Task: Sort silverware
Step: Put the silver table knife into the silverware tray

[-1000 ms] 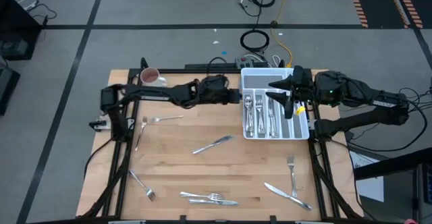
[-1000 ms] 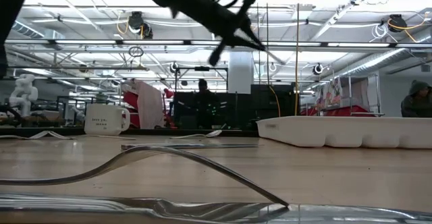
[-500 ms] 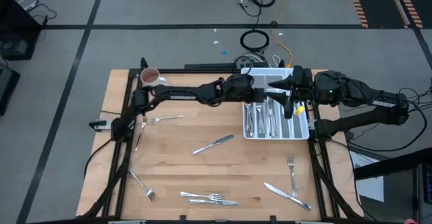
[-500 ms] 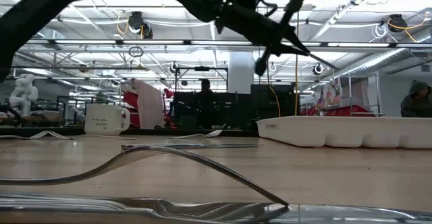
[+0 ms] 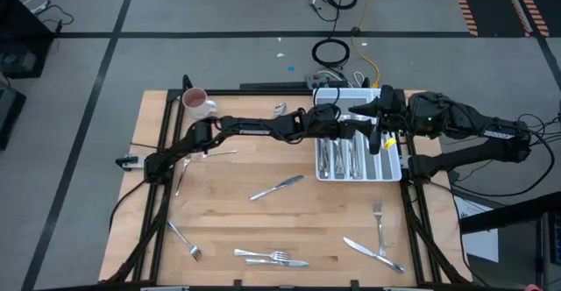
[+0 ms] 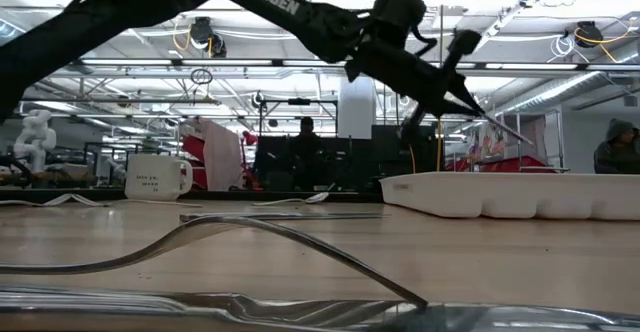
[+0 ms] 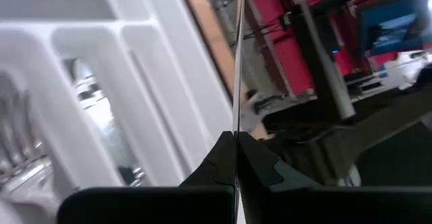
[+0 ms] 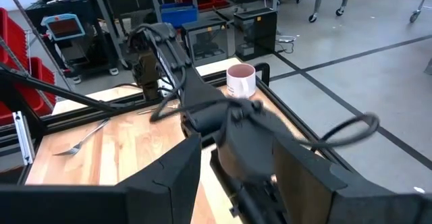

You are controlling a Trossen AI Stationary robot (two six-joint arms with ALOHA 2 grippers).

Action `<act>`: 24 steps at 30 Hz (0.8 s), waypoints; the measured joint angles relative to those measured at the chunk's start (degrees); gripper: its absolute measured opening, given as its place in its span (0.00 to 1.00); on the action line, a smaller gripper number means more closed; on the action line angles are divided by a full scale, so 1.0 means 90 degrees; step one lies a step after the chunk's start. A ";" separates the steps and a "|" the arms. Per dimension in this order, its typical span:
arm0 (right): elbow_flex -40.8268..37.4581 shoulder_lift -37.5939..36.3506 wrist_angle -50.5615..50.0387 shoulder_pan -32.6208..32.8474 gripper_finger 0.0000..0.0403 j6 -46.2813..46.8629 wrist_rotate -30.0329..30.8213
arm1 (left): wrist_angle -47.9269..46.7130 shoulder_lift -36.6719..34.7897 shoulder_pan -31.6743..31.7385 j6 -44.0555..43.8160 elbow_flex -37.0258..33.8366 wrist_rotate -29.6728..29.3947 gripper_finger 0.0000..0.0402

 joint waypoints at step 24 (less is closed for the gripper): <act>0.0000 0.0002 -0.0167 0.0000 0.42 -0.0072 -0.0032 | 0.0308 0.1269 -0.0126 -0.0448 0.0834 0.0366 0.00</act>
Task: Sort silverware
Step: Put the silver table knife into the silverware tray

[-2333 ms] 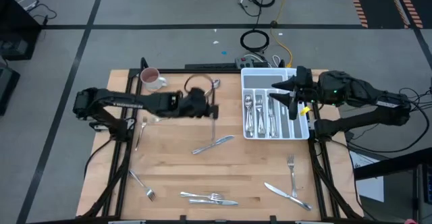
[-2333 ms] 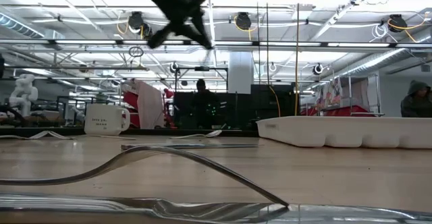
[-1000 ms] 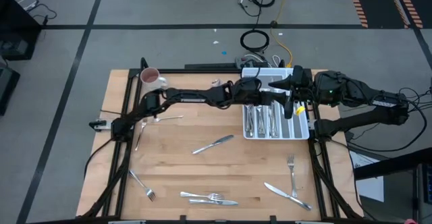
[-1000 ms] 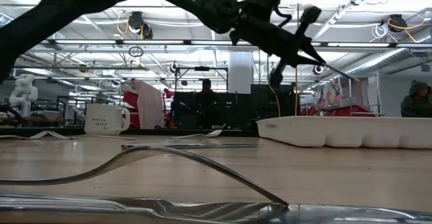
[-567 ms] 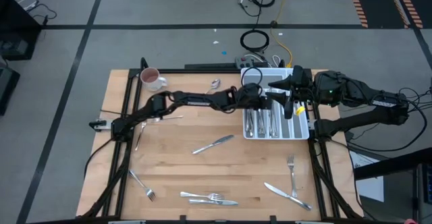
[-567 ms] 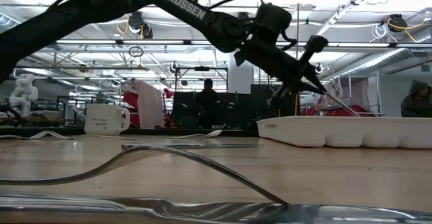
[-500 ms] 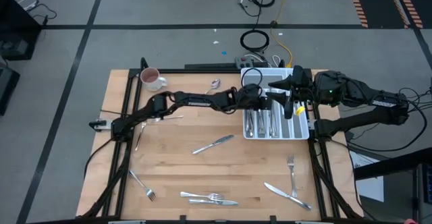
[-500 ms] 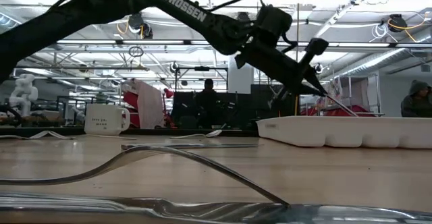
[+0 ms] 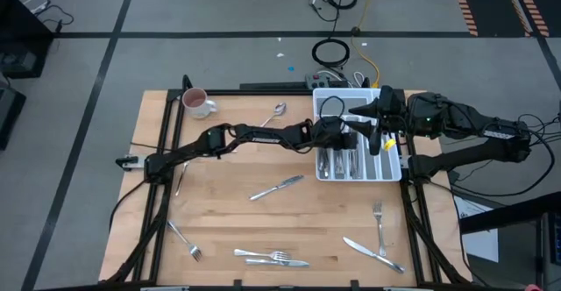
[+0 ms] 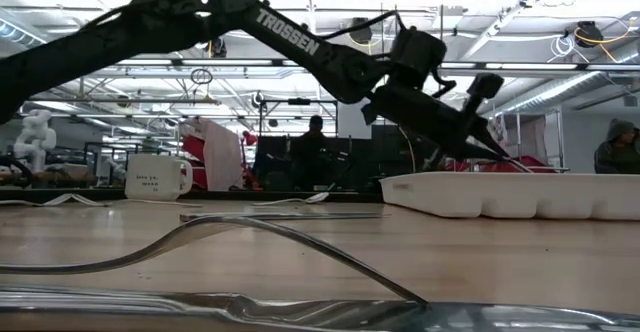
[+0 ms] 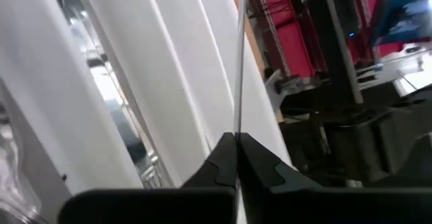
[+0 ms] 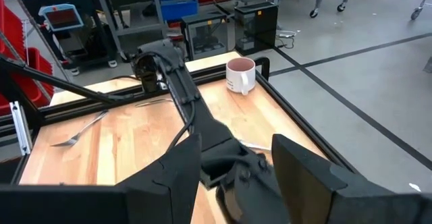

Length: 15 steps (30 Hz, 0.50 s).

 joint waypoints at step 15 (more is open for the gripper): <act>0.0000 0.0000 0.0058 0.0002 0.42 -0.0147 -0.0022 | -0.0820 0.0134 0.0053 -0.0347 0.0331 0.0412 0.08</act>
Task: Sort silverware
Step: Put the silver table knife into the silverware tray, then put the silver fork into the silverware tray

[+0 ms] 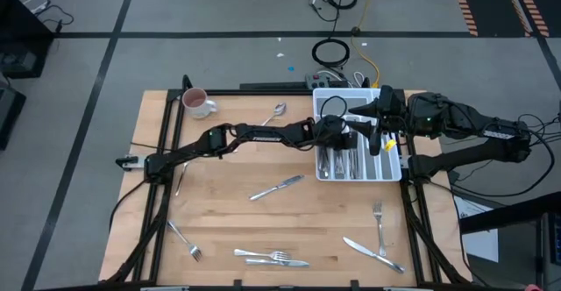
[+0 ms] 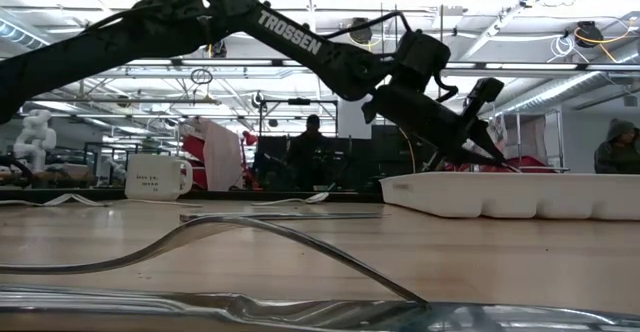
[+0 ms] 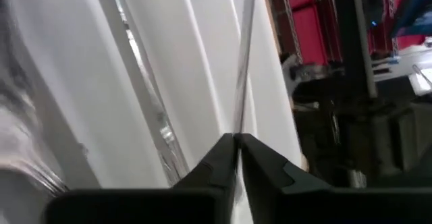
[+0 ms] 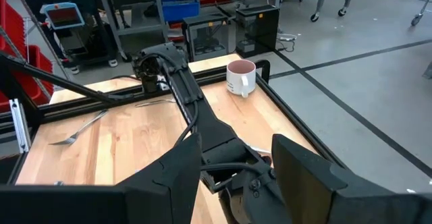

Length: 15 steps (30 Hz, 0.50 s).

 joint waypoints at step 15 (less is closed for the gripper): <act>0.0000 0.0000 0.0012 0.0000 0.42 0.0030 -0.0172 | 0.0258 -0.0034 -0.0017 0.0011 -0.0029 0.0319 0.31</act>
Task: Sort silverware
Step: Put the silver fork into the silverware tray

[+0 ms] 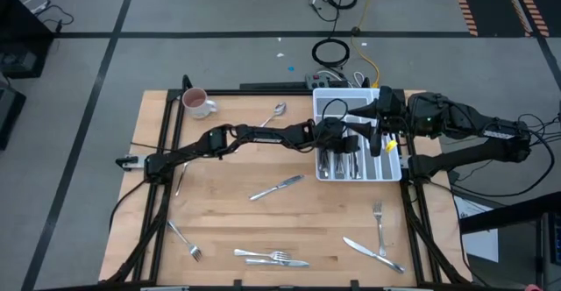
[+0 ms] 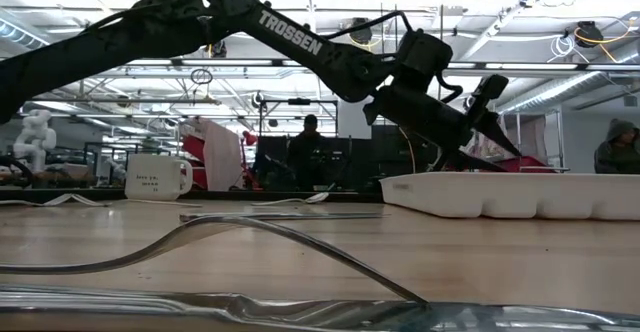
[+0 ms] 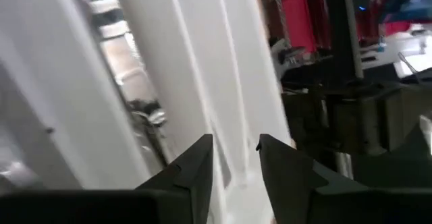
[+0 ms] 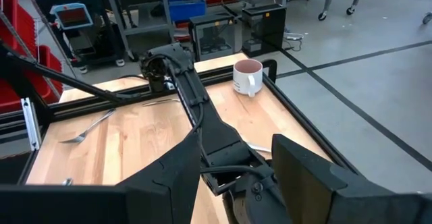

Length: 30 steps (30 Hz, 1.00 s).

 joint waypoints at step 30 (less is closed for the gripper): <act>0.0005 -0.1181 0.0146 0.0000 0.42 -0.0002 0.0033 | -1.0019 -0.3866 -0.0886 0.2949 0.0151 -0.3728 0.31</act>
